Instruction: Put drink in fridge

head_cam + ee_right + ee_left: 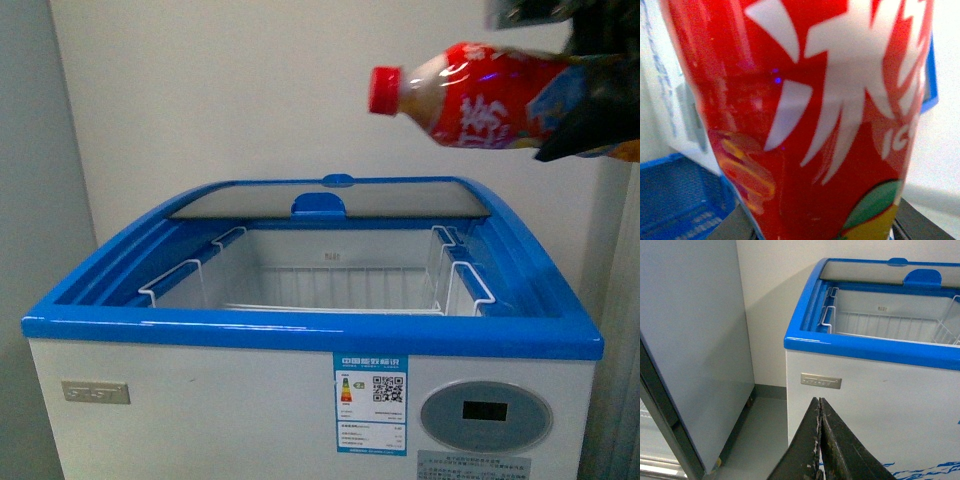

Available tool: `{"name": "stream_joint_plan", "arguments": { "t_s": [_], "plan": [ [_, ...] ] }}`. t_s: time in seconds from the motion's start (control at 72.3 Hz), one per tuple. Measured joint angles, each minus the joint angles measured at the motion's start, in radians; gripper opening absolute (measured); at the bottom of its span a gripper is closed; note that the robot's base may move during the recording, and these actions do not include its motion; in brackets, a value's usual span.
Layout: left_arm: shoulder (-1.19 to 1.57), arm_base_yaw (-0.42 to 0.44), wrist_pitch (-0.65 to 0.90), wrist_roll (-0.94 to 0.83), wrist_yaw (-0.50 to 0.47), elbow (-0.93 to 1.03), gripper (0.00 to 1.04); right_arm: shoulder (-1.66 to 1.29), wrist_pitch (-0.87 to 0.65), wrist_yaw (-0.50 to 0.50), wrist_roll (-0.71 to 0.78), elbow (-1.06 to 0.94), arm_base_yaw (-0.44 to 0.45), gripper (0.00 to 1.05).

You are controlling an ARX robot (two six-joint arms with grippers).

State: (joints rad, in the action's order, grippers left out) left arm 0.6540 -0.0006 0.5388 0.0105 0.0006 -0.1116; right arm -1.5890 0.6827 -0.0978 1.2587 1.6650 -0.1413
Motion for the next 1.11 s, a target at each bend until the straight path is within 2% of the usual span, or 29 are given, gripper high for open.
{"name": "stream_joint_plan", "arguments": {
  "t_s": [0.152, 0.456, 0.539, 0.775, 0.982, 1.107],
  "plan": [
    [-0.074, 0.0, -0.043, 0.0, 0.0, 0.031, 0.03, -0.148, -0.066, 0.041, 0.064, 0.068, -0.064, 0.39],
    [-0.207, 0.0, -0.137, 0.0, 0.0, 0.068, 0.03, -0.328, -0.226, 0.079, 0.064, 0.076, -0.15, 0.39],
    [-0.221, 0.0, -0.113, 0.0, 0.0, 0.095, 0.03, -0.378, -0.24, 0.087, 0.056, 0.109, -0.159, 0.39],
    [-0.309, 0.0, -0.193, -0.002, 0.0, 0.097, 0.03, -0.528, -0.257, 0.113, 0.021, 0.244, -0.163, 0.39],
    [-0.377, 0.0, -0.26, -0.002, 0.0, 0.097, 0.03, -0.581, -0.28, 0.115, -0.013, 0.285, -0.163, 0.39],
    [-0.408, 0.0, -0.292, -0.002, 0.0, 0.097, 0.03, -0.59, -0.291, 0.124, -0.037, 0.29, -0.165, 0.59]
  ]
}}
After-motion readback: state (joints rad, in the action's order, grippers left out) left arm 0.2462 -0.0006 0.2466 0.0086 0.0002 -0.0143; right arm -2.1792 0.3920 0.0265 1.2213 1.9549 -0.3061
